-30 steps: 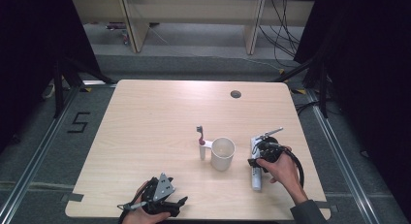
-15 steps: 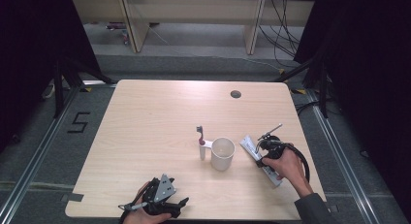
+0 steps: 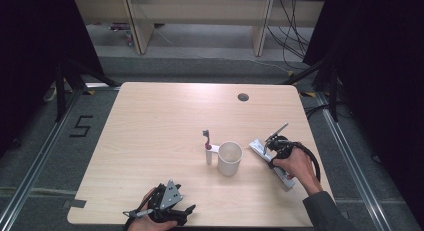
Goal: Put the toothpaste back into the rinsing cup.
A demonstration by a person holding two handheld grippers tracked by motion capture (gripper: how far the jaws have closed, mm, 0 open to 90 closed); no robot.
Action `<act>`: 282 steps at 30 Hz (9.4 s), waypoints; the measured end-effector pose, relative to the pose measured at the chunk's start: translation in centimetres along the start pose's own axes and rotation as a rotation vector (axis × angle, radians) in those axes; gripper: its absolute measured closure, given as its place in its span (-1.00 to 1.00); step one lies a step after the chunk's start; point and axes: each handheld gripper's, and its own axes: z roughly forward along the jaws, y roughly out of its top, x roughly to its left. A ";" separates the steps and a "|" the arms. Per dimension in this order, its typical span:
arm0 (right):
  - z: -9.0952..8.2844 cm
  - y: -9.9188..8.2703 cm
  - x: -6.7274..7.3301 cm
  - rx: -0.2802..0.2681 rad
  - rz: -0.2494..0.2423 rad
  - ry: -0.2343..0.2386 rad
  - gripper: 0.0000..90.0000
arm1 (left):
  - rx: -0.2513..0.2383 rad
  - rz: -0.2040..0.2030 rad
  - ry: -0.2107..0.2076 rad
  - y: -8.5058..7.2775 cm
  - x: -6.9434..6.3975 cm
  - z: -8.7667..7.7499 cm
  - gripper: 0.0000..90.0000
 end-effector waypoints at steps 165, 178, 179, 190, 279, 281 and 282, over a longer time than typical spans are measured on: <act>-3.1 4.3 8.2 -0.922 -0.145 0.375 0.70 | -0.018 -0.027 0.008 -0.2 0.2 0.0 -0.51; -2.2 3.9 8.5 -0.913 -0.160 0.380 0.70 | -0.028 -0.030 0.009 -0.2 0.1 0.1 -0.52; -2.0 4.0 8.5 -0.915 -0.169 0.383 0.70 | -0.029 -0.031 0.006 -0.2 0.2 0.1 -0.52; -1.5 3.5 8.6 -0.900 -0.177 0.370 0.70 | -0.030 -0.031 0.008 -0.2 0.1 0.1 -0.52; -2.2 1.0 7.1 -0.864 -0.164 0.274 -0.04 | -0.016 -0.025 0.002 -0.3 0.0 0.2 -0.52; -2.4 0.9 6.9 -0.881 -0.144 0.292 -0.11 | -0.011 -0.023 0.006 -0.3 0.0 0.3 -0.52; -2.4 0.9 6.9 -0.881 -0.144 0.292 -0.11 | -0.011 -0.023 0.006 -0.3 0.0 0.3 -0.52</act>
